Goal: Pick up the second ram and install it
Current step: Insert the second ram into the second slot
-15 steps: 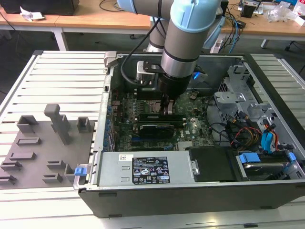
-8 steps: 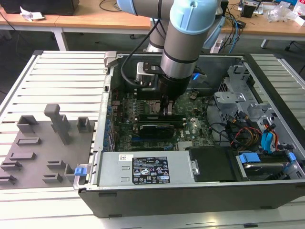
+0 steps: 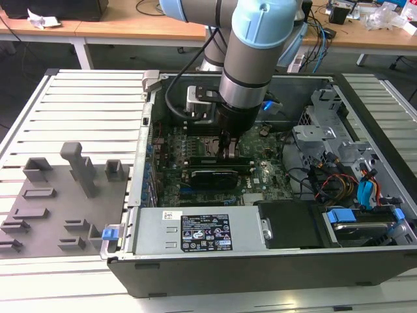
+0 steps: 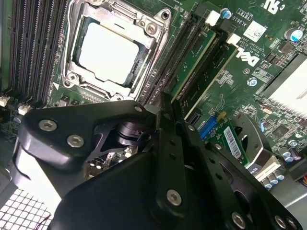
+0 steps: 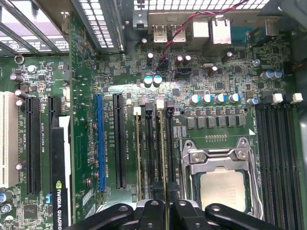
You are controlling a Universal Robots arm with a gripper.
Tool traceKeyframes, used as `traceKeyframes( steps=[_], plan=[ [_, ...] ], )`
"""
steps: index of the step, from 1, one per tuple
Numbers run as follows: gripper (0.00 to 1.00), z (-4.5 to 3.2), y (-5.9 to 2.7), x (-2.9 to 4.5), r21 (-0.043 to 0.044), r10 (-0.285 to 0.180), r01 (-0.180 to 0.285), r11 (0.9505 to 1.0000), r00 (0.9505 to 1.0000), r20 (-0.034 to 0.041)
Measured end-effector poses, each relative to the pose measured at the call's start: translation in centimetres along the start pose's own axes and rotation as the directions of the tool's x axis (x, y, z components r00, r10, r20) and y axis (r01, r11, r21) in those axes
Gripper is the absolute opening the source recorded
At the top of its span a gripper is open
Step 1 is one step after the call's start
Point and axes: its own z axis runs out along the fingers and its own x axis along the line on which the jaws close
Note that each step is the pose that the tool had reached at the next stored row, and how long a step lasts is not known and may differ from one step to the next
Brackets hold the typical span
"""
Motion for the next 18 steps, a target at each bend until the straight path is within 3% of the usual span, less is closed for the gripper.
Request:
traceKeyframes(
  steps=[3,4,5,6,7,9,10,11,18],
  plan=[
    [0.13,0.03,-0.02,-0.01,0.0007,0.000,0.000,1.0000,1.0000,0.0005],
    [0.21,0.02,-0.01,-0.01,0.0002,0.000,0.000,1.0000,1.0000,0.0005],
    [0.21,-0.32,0.02,-0.02,0.0002,0.000,0.000,1.0000,1.0000,-0.0016],
    [0.21,-1.42,0.12,-0.11,0.0005,0.001,-0.001,1.0000,1.0000,-0.0057],
    [0.21,-2.33,0.20,-0.31,0.0010,0.001,-0.001,1.0000,0.9999,-0.0149],
    [0.21,-3.21,0.29,-0.67,0.0021,0.002,-0.002,1.0000,0.9995,-0.0308],
    [0.21,-3.81,0.35,-0.94,0.0029,0.004,-0.004,1.0000,0.9988,-0.0483],
    [0.11,-4.54,0.43,-1.22,0.0043,0.006,-0.005,1.0000,0.9975,-0.0698],
    [0.11,-4.60,0.43,-1.23,0.0045,0.006,-0.006,1.0000,0.9974,-0.0714]
  ],
)
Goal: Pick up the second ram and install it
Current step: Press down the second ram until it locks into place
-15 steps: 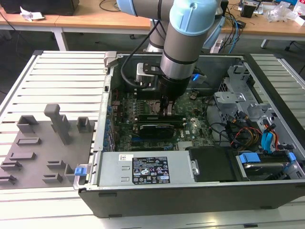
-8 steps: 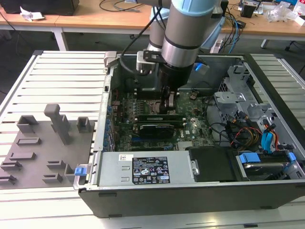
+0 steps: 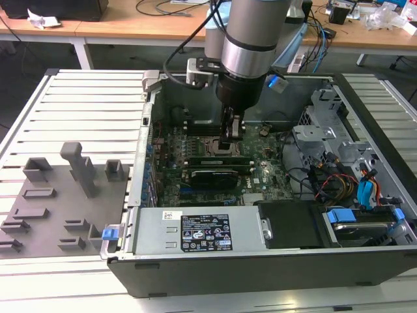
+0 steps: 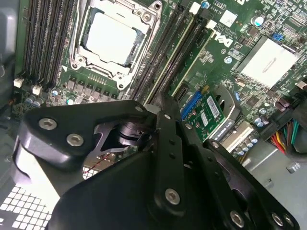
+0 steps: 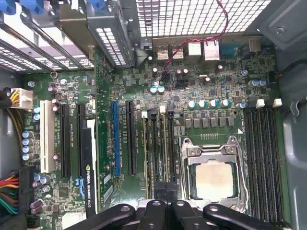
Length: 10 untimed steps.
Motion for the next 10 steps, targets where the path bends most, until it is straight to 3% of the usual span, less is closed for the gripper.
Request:
traceKeyframes(
  steps=[3,6,8,9,10],
  plan=[
    [0.11,0.02,-0.38,-0.02,-0.0002,0.000,0.000,1.0000,1.0000,-0.0003],
    [0.11,0.65,-2.44,-0.16,-0.0052,0.000,0.000,1.0000,1.0000,-0.0015],
    [0.11,0.98,-3.25,-0.21,-0.0067,0.000,0.000,1.0000,1.0000,-0.0015],
    [0.11,1.13,-3.97,-0.29,-0.0077,0.000,0.000,1.0000,1.0000,0.0011],
    [0.11,1.23,-4.35,-0.32,-0.0087,-0.002,0.002,1.0000,0.9999,0.0165]
  ],
)
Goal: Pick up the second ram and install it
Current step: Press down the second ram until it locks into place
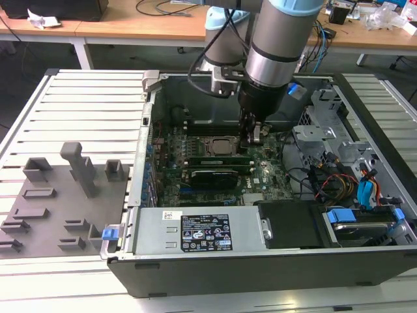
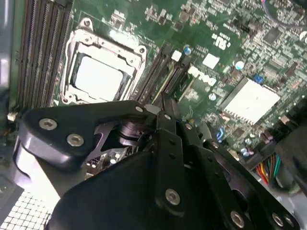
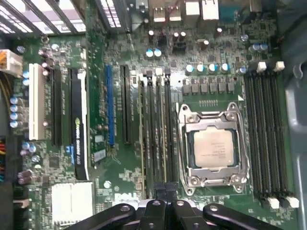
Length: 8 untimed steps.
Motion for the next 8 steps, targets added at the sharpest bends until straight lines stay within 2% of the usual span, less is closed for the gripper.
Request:
traceKeyframes(
  steps=[1,2,4,8],
  plan=[
    [0.11,0.06,-0.32,-0.02,-0.0015,-0.002,0.002,1.0000,0.9996,0.0283],
    [0.11,0.43,-0.83,-0.05,-0.0021,-0.003,0.003,1.0000,0.9994,0.0340],
    [0.11,0.91,-1.23,-0.07,-0.0025,-0.003,0.003,1.0000,0.9994,0.0340],
    [0.11,1.77,-1.42,-0.06,-0.0035,-0.007,0.008,1.0000,0.9994,0.0336]
  ],
)
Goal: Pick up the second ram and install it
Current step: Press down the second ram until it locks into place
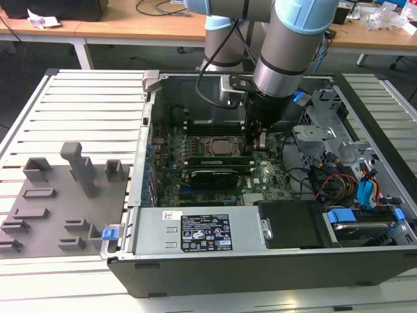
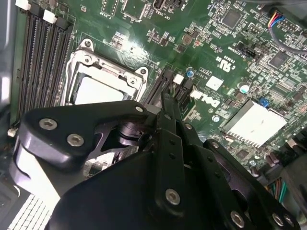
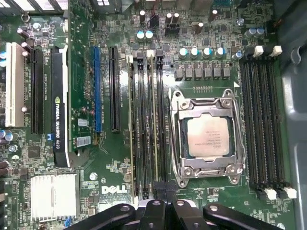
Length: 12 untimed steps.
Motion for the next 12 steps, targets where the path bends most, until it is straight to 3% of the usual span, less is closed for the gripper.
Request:
traceKeyframes(
  steps=[8,11,12],
  plan=[
    [0.11,0.60,-0.07,0.03,-0.0004,-0.001,0.001,1.0000,1.0000,-0.0002],
    [0.11,-0.34,0.18,0.01,0.0036,-0.001,0.001,1.0000,1.0000,0.0010],
    [0.11,-0.31,0.55,0.03,0.0056,-0.001,0.001,1.0000,1.0000,0.0028]
  ],
)
